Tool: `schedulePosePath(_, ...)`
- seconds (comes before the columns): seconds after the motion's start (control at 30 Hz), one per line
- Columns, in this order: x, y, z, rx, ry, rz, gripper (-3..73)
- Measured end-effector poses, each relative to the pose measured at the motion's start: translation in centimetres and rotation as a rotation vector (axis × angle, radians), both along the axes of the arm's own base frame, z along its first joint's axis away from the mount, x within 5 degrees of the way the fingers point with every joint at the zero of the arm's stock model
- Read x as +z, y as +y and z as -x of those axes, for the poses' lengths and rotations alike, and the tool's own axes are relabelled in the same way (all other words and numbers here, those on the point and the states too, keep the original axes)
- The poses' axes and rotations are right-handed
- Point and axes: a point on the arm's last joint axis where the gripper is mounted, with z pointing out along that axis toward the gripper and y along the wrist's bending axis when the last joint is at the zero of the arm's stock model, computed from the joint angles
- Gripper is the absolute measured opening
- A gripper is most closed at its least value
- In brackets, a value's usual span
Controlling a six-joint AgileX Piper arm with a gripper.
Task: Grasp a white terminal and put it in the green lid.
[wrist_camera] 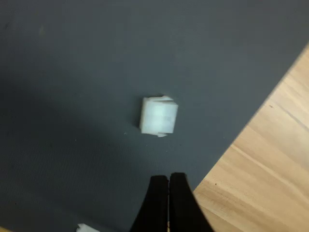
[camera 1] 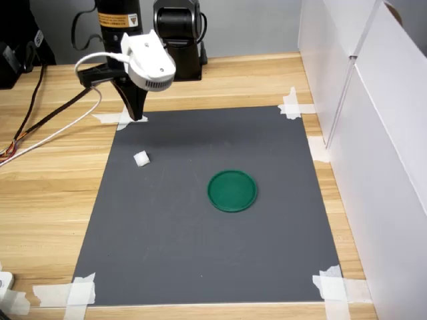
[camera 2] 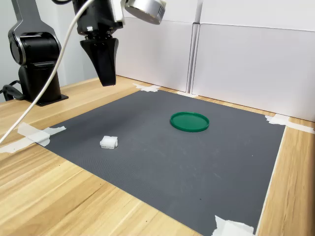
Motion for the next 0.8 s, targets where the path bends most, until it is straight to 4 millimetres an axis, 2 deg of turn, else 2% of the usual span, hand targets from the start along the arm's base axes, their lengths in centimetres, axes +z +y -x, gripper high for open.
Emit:
schedulePosePath(0.13, -0.4, -1.3, 0.0, 0.053, 0.017, 0.010, 0.4)
schedulePosePath(0.27, -0.9, -1.8, -0.2, 0.098, 0.035, 0.007, 8.6)
schedulePosePath(0.57, -3.3, -2.2, -1.6, 0.090, 0.099, -0.016, 45.4)
schedulePosePath(0.7, -3.7, -2.3, -2.2, 0.086, 0.078, -0.007, 56.8)
schedulePosePath(0.8, -3.5, -2.4, -2.5, 0.082, 0.050, 0.000, 60.7)
